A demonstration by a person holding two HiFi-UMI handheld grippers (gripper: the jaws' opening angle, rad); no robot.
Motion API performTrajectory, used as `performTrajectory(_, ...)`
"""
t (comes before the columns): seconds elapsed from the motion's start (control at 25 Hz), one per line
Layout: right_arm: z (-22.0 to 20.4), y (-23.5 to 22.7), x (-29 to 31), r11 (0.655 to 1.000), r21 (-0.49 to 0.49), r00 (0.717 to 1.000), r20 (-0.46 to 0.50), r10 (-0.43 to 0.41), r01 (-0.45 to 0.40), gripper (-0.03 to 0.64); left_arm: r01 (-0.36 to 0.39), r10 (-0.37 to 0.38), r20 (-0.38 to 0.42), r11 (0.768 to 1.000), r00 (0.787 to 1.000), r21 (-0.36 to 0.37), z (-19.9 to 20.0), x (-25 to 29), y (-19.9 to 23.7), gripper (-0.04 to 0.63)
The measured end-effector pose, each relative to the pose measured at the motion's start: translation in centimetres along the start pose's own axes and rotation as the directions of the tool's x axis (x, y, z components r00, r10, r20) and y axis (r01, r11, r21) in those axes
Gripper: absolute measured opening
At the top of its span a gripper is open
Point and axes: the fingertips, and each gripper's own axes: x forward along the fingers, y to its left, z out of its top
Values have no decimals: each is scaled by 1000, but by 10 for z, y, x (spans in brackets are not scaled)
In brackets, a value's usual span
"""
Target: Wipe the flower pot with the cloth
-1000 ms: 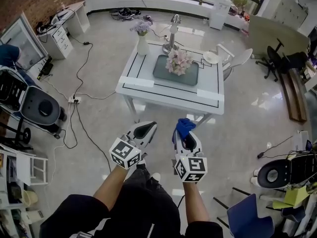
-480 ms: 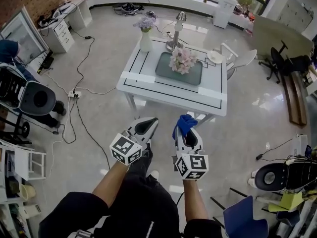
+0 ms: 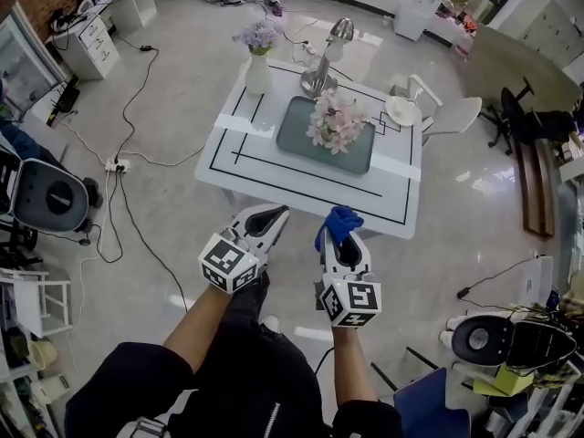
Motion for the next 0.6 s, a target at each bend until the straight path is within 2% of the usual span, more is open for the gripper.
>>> performTrajectory(0.32,18,-27,100,999,24,998,-48,-46,47,114,44,-44,-58,999,997,0,1,67,86,6)
performTrajectory(0.6,16,-58,142,992,65,991,-78,-105,110,114,68,-68,-86,998,994,-7,-7,105,129,6)
